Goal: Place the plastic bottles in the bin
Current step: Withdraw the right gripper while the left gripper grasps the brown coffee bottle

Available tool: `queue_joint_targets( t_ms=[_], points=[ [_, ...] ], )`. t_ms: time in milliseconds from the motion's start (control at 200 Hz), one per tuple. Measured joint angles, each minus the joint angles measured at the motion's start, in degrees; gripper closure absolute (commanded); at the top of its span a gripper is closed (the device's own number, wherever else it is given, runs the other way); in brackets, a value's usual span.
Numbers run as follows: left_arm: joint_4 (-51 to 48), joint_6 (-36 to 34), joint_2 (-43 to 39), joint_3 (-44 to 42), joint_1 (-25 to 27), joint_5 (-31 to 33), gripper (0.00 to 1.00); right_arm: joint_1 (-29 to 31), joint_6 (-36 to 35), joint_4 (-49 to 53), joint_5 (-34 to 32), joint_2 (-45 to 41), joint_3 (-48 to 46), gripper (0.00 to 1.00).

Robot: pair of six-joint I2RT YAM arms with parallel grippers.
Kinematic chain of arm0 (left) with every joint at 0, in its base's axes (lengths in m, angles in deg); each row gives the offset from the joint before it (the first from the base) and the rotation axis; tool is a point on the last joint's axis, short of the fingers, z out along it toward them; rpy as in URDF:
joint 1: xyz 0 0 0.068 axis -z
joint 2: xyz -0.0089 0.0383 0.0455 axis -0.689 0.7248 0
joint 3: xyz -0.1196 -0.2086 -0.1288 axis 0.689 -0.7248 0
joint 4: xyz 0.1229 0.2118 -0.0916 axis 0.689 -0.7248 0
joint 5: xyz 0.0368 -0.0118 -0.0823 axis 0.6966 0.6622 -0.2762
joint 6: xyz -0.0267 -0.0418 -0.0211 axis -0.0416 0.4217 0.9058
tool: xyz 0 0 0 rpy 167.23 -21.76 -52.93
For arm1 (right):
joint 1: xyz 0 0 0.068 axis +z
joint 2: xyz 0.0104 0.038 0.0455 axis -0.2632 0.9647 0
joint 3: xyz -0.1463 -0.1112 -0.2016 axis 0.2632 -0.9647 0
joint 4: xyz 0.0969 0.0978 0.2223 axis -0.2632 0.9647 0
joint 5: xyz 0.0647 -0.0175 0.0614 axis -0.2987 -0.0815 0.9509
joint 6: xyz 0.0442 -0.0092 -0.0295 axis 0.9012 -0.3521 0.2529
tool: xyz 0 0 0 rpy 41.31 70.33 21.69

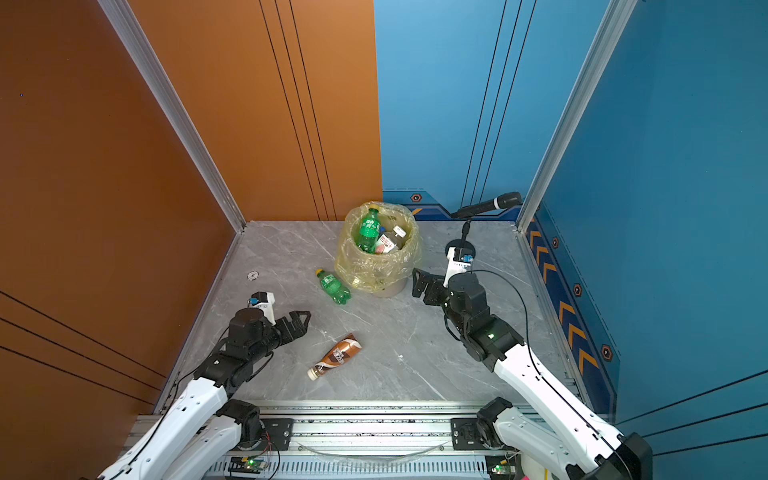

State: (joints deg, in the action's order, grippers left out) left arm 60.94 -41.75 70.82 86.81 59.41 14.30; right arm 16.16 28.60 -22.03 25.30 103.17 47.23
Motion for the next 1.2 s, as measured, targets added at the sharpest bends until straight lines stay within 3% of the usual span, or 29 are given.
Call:
queue_joint_targets(
  t_ms=[185,486,716,1061,1202],
  points=[
    [-0.57,-2.1,0.26,0.07,6.64,-0.22,0.02,-0.33,1.97,-0.04,-0.63,-1.42,-0.44,0.0],
    [-4.9,-7.41,0.07,1.05,21.24,4.9,0.02,-0.68,3.37,-0.31,-0.68,-1.64,-0.55,0.0],
    [-6.12,-10.49,6.1,2.86,29.38,9.09,0.02,-0.87,3.82,-0.31,-0.68,-1.7,-1.81,0.0],
    [-6.12,-13.86,22.71,8.46,33.94,12.68,0.0,-1.38,4.83,-0.33,-0.7,-3.04,-2.34,0.0],
    [-6.34,-14.43,28.94,10.84,33.94,13.09,0.07,-2.01,4.92,-0.33,-0.83,-4.24,-3.02,0.0]
  ],
)
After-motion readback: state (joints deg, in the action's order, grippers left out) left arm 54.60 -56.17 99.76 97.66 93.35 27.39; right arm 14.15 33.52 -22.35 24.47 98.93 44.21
